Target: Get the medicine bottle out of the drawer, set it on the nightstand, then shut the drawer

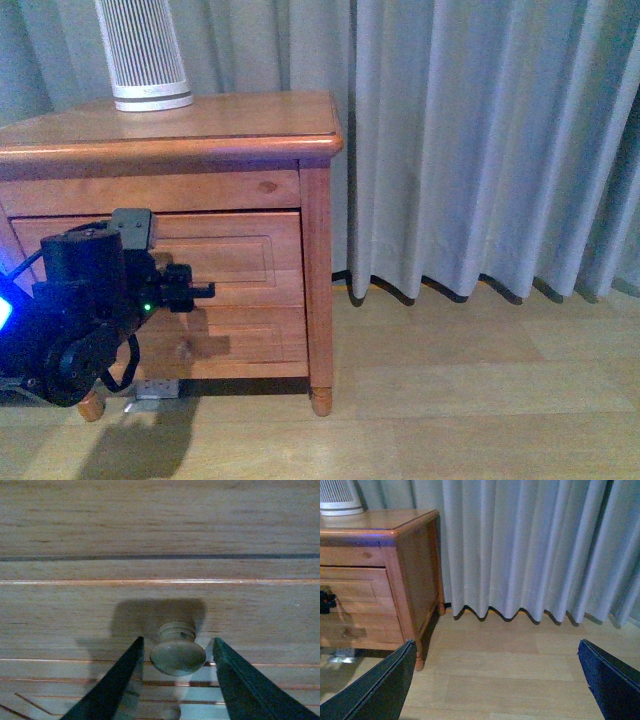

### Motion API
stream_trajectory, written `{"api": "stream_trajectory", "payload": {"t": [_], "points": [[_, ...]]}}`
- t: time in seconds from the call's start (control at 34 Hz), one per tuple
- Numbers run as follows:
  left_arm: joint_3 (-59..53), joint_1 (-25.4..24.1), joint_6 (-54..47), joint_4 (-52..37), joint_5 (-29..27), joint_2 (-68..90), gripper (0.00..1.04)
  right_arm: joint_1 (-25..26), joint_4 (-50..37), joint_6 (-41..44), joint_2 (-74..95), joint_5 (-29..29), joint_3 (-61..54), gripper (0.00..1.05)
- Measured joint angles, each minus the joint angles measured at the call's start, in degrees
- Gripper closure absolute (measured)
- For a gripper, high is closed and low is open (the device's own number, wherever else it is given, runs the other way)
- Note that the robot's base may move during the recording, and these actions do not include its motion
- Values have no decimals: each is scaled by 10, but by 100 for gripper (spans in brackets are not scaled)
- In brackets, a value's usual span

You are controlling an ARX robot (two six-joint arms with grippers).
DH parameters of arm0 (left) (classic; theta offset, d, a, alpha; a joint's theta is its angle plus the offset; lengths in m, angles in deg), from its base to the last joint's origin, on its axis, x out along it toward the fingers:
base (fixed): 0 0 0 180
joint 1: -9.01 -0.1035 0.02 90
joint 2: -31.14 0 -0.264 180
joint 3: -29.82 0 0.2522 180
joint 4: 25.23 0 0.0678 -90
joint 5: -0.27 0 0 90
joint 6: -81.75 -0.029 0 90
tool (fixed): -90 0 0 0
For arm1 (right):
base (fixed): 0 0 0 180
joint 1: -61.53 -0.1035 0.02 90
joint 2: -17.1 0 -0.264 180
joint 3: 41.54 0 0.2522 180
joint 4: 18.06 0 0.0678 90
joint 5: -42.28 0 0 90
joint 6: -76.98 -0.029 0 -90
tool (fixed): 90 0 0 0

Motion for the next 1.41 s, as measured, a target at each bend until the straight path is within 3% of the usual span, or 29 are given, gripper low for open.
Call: {"api": "stream_trajectory", "payload": {"t": [0.09, 0.18, 0.53, 0.74, 1.03, 1.41], "points": [[0, 0, 0, 0, -1, 0, 75, 0, 0, 0, 0, 0, 0, 7], [0, -1, 1, 0, 0, 0, 79, 0, 0, 0, 0, 0, 0, 7], [-28, -1, 2, -26, 0, -8, 80, 0, 0, 0, 0, 0, 0, 7], [-116, -2, -4, -70, 0, -44, 80, 0, 0, 0, 0, 0, 0, 7], [-335, 6, -31, -99, 12, -161, 80, 0, 0, 0, 0, 0, 0, 7], [-416, 18, -56, -45, -3, -225, 80, 0, 0, 0, 0, 0, 0, 7]]}}
